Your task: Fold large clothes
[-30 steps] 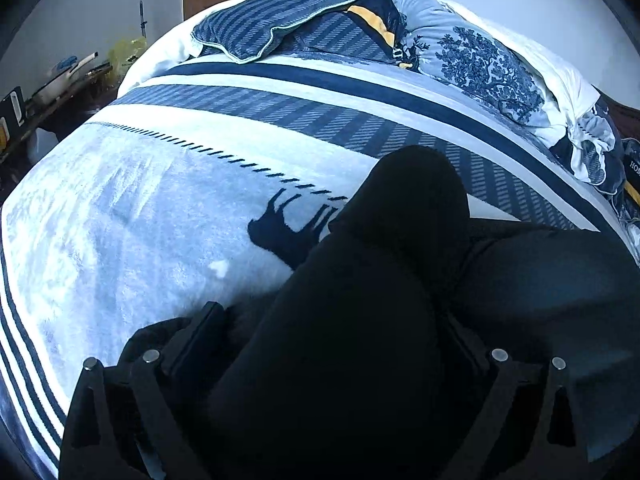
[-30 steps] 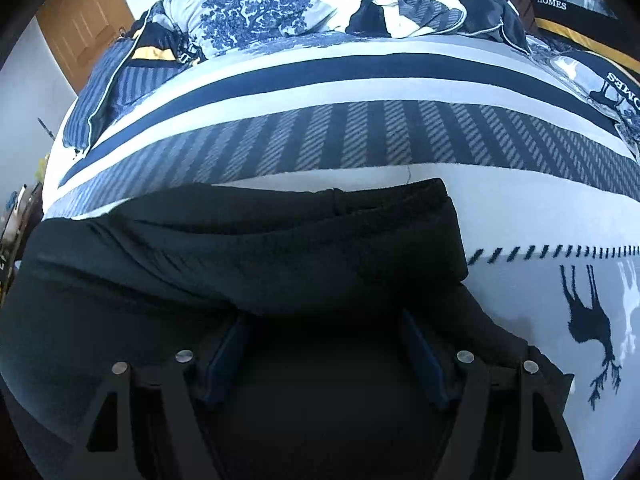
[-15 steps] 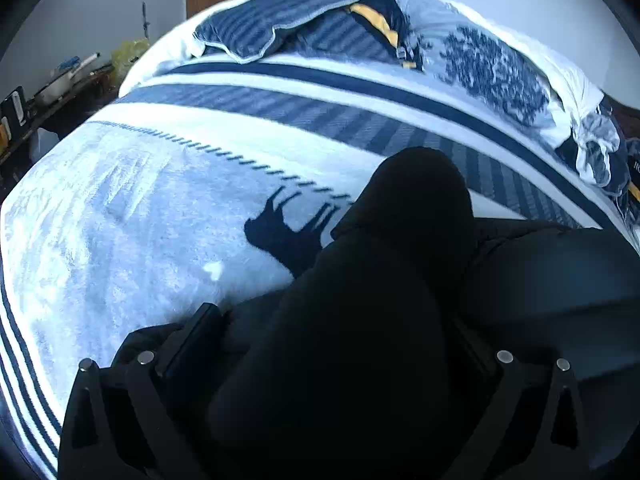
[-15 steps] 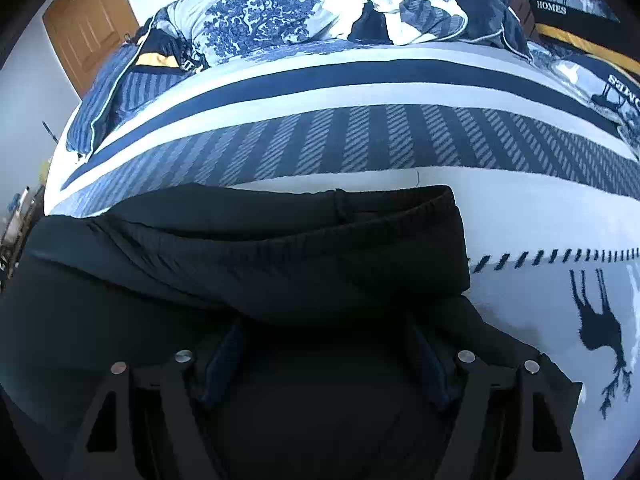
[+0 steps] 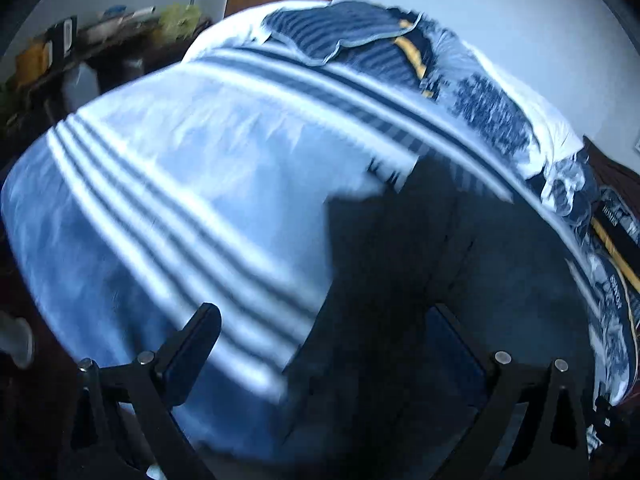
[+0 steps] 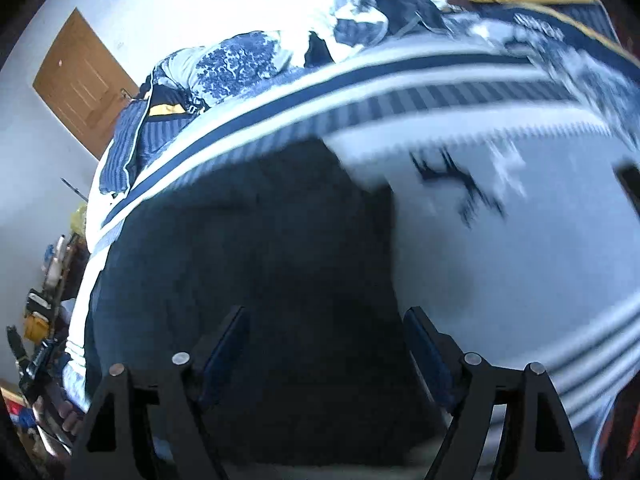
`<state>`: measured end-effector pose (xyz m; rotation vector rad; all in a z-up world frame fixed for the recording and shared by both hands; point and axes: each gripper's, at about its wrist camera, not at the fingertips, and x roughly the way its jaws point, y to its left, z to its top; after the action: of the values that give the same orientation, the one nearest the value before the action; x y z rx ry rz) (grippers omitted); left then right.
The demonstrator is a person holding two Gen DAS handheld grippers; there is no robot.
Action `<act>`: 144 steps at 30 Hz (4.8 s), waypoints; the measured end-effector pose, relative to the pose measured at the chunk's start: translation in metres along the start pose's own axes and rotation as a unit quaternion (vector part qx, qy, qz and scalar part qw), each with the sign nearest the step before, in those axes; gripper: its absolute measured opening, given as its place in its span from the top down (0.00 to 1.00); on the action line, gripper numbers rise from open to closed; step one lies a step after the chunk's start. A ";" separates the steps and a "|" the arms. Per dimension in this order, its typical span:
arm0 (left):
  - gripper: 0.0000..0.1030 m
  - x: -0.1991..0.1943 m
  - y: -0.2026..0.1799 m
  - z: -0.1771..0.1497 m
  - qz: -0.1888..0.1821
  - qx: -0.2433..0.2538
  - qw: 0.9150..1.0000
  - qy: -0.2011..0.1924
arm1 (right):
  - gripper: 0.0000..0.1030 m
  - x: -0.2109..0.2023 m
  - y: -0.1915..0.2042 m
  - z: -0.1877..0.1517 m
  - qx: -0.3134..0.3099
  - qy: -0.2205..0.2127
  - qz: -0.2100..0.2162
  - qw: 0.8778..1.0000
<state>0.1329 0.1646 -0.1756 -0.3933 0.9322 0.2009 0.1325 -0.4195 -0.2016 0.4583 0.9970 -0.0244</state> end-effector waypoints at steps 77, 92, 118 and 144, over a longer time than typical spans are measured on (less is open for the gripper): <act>0.19 -0.234 -0.154 -0.088 0.027 0.174 0.974 -0.143 | 0.19 -0.183 0.083 -0.071 -0.048 -0.030 0.023 0.998; 0.15 -0.357 -0.176 -0.153 -0.041 0.242 0.947 -0.206 | 0.19 -0.310 0.148 -0.135 -0.153 -0.111 0.010 0.982; 0.13 -0.354 -0.176 -0.178 -0.027 0.272 0.945 -0.178 | 0.19 -0.323 0.162 -0.152 -0.188 -0.108 0.011 0.976; 0.13 -0.367 -0.176 -0.175 -0.012 0.280 0.941 -0.191 | 0.19 -0.323 0.169 -0.153 -0.200 -0.101 0.017 0.974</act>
<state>-0.1516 -0.0676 0.0717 0.1628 0.5634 -0.0178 -0.1298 -0.2680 0.0523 0.0993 0.7677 0.1569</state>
